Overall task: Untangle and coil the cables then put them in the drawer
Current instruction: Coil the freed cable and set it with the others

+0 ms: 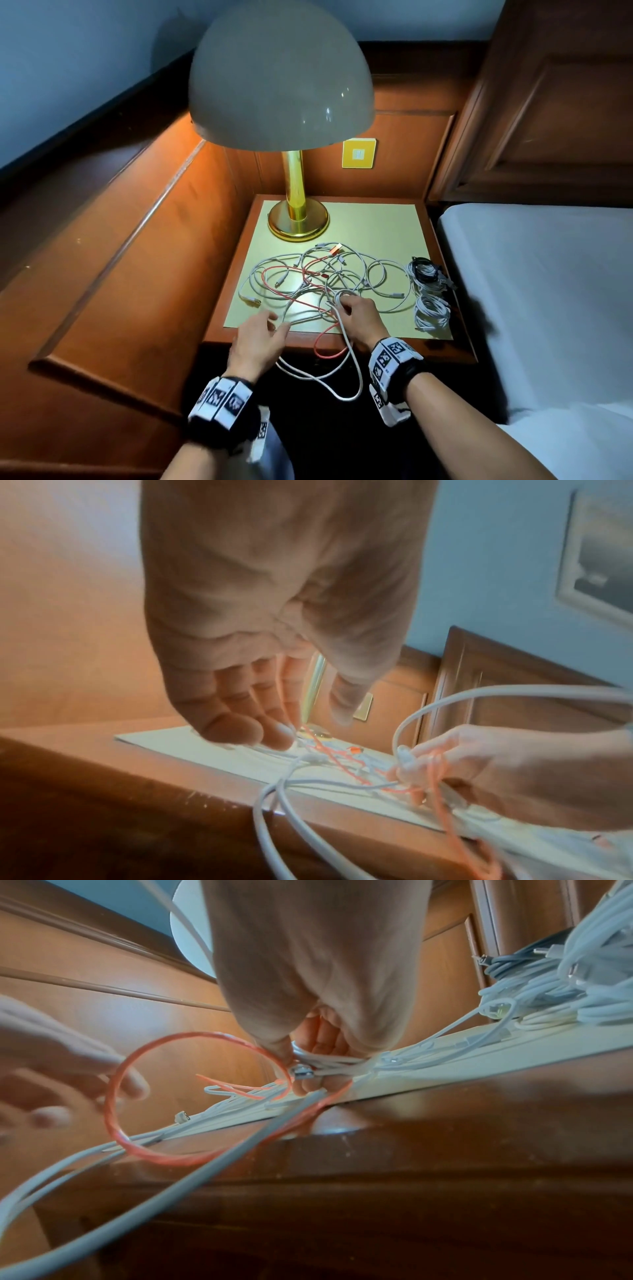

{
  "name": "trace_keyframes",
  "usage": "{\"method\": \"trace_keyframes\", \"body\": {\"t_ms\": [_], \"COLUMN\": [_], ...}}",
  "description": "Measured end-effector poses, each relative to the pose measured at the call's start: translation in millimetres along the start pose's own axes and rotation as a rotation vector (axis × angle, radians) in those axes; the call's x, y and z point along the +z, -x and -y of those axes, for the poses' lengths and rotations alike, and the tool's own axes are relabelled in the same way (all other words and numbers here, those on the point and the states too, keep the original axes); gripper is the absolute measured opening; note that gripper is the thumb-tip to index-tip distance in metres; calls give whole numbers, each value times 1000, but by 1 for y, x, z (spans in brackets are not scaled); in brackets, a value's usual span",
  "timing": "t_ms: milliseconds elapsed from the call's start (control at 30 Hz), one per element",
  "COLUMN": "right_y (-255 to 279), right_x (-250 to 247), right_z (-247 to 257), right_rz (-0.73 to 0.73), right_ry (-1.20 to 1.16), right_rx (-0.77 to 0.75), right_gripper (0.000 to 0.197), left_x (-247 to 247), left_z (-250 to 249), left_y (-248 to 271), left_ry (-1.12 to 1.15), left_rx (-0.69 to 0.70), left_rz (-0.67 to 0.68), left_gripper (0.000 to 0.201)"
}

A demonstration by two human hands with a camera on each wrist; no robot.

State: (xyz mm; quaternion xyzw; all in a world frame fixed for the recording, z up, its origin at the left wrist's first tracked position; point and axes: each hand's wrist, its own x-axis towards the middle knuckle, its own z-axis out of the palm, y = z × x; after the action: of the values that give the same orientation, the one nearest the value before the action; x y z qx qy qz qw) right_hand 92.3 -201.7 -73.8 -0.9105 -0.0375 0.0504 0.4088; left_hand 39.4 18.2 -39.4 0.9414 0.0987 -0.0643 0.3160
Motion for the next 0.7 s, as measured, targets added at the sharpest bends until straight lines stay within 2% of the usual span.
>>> {"method": "trace_keyframes", "body": {"t_ms": [100, 233, 500, 700], "right_y": [1, 2, -1, 0], "right_x": [1, 2, 6, 6], "right_z": [-2, -3, -5, -5], "right_rz": [-8, -15, -12, -1], "right_ry": [-1, 0, 3, 24], "right_rx": [-14, -41, -42, -38], "right_gripper": [31, 29, 22, 20], "left_x": [15, 31, 35, 34], "left_z": [-9, -14, -8, -17], "left_y": [-26, -41, -43, -45], "left_ry": [-27, -86, 10, -66], "left_rx": [20, -7, -66, -22], "left_rz": [0, -56, -57, -63], "left_gripper": [42, 21, 15, 15]}}
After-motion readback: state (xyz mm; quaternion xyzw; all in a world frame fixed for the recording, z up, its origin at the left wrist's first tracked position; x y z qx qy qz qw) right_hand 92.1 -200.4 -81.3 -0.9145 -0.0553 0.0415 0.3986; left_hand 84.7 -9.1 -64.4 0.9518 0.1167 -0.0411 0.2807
